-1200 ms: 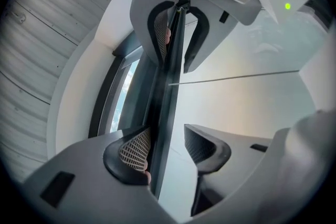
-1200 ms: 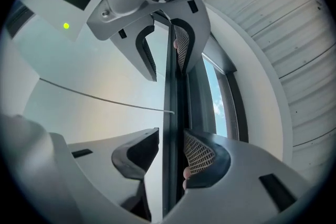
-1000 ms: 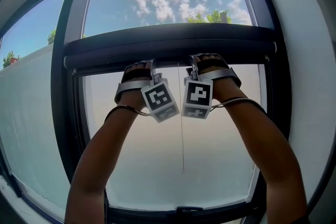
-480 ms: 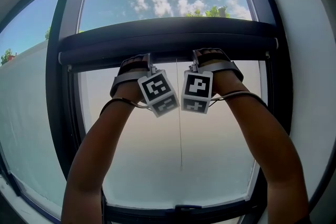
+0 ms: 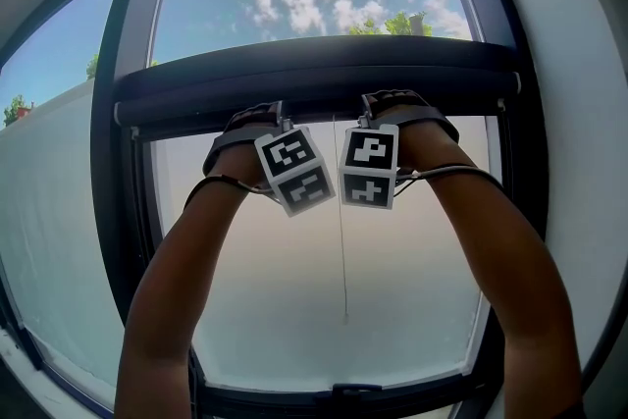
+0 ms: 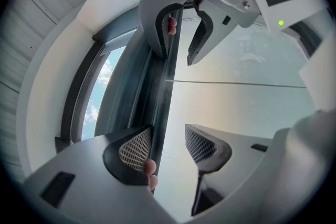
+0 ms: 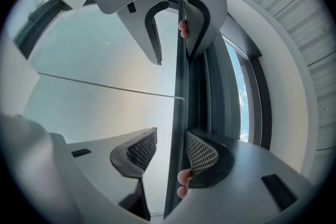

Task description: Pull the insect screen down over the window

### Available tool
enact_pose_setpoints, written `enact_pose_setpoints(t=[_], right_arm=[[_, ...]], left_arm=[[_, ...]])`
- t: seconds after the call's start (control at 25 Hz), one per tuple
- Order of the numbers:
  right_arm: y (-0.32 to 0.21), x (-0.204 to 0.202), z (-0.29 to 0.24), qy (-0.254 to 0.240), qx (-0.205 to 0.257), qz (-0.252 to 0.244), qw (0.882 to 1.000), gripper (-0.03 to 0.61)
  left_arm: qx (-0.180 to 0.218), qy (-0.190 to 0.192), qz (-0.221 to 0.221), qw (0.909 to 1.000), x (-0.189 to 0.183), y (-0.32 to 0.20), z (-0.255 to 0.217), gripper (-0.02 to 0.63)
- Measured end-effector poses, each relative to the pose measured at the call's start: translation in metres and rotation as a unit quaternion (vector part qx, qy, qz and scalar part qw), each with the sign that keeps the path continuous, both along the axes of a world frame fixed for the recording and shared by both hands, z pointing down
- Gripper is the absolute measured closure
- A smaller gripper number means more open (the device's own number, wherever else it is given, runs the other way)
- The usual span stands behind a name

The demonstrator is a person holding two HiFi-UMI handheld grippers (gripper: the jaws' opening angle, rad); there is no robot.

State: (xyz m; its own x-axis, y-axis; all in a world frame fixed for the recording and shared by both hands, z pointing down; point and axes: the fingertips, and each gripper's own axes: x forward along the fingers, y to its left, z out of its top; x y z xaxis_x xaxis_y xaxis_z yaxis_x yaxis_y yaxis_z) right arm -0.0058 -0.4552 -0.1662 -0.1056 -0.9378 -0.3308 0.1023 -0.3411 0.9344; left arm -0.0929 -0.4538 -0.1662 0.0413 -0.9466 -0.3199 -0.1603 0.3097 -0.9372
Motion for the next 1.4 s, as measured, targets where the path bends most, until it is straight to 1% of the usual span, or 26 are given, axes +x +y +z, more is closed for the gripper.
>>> enact_pose_setpoints(t=[0.12, 0.28, 0.44, 0.6, 0.68, 0.8, 0.92, 1.04, 1.16, 1.28, 1.4], right_arm=[[0.001, 0.002, 0.005, 0.006, -0.011, 0.006, 1.0, 0.425], [0.003, 0.002, 0.013, 0.011, -0.032, 0.009, 0.999, 0.425], [0.002, 0.005, 0.023, 0.01, -0.033, 0.004, 0.999, 0.425], [0.004, 0.004, 0.032, -0.002, -0.036, -0.007, 0.999, 0.425], [0.004, 0.003, 0.038, -0.009, -0.041, -0.013, 0.999, 0.425], [0.003, 0.003, 0.057, 0.0, -0.045, -0.009, 0.999, 0.425], [0.003, 0.008, 0.08, 0.005, -0.054, -0.006, 0.999, 0.425], [0.003, 0.008, 0.088, 0.008, -0.064, -0.004, 0.998, 0.425], [0.004, 0.007, 0.09, 0.006, -0.07, -0.005, 0.998, 0.425], [0.004, 0.005, 0.098, -0.004, -0.08, -0.017, 0.997, 0.425], [0.006, 0.004, 0.11, -0.014, -0.096, -0.024, 0.995, 0.425]], left_arm=[[-0.016, 0.006, 0.011, 0.9998, 0.002, 0.001, 0.006, 0.417], [-0.033, 0.001, 0.012, 0.9994, 0.003, 0.004, 0.013, 0.417], [-0.031, 0.0, 0.033, 0.999, 0.005, 0.005, 0.022, 0.418], [-0.035, -0.005, 0.041, 0.9985, 0.006, 0.007, 0.033, 0.419], [-0.04, -0.008, 0.038, 0.9984, 0.006, 0.006, 0.039, 0.419], [-0.051, -0.017, 0.029, 0.9981, 0.003, 0.002, 0.06, 0.419], [-0.075, -0.016, 0.03, 0.9966, 0.007, 0.002, 0.083, 0.419], [-0.096, -0.019, 0.026, 0.9949, 0.008, 0.003, 0.092, 0.419], [-0.111, -0.016, 0.033, 0.9932, 0.007, 0.003, 0.094, 0.419], [-0.119, -0.013, 0.04, 0.9921, 0.006, 0.004, 0.102, 0.419], [-0.115, -0.03, 0.026, 0.9926, 0.005, 0.004, 0.114, 0.419]])
